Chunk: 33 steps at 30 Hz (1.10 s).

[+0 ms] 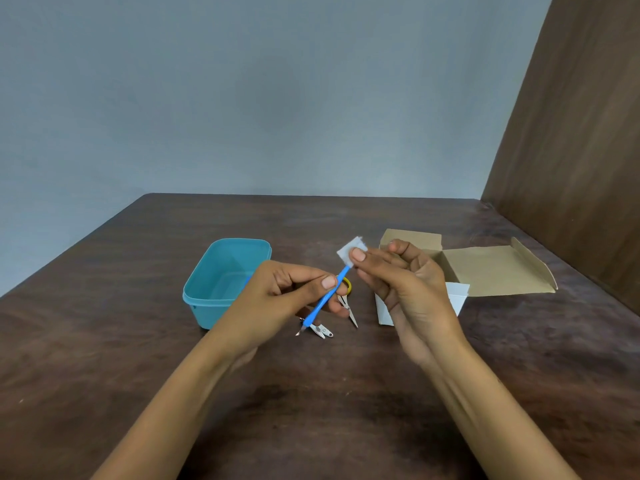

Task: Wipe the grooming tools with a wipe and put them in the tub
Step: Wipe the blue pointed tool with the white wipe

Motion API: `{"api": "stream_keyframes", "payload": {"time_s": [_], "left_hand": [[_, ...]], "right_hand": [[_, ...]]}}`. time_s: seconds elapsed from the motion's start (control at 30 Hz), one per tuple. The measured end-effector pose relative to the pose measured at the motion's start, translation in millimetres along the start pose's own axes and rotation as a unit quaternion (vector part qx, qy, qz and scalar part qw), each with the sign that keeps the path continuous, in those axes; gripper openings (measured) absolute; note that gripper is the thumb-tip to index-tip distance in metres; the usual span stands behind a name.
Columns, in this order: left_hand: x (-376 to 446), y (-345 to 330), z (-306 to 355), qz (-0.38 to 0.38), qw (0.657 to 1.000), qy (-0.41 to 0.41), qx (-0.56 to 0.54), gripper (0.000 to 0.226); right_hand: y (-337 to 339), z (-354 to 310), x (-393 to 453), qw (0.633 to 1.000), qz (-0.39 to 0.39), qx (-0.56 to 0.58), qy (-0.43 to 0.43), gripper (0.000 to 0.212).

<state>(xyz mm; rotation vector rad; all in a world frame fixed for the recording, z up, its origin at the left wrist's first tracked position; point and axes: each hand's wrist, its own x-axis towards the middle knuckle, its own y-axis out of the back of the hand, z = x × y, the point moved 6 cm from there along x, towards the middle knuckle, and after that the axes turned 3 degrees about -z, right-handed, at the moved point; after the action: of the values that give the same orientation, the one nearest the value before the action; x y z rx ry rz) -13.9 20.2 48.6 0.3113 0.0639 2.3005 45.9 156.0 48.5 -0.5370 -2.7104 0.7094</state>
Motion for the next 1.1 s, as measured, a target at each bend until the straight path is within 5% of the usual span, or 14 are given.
{"api": "stream_keyframes", "payload": {"time_s": [0.13, 0.3, 1.1], "left_hand": [[-2.2, -3.1, 1.2, -0.013, 0.998, 0.025, -0.056, 0.023], [-2.9, -5.1, 1.0, -0.025, 0.992, 0.059, -0.108, 0.026], [-2.2, -5.6, -1.9, -0.050, 0.989, 0.088, -0.108, 0.022]], "right_hand": [[-3.5, -0.5, -0.1, 0.999, -0.031, 0.033, -0.022, 0.040], [-10.1, 1.1, -1.8, 0.994, -0.076, -0.072, -0.024, 0.044], [-5.2, -1.7, -4.5, 1.000, 0.015, 0.016, 0.005, 0.031]]}}
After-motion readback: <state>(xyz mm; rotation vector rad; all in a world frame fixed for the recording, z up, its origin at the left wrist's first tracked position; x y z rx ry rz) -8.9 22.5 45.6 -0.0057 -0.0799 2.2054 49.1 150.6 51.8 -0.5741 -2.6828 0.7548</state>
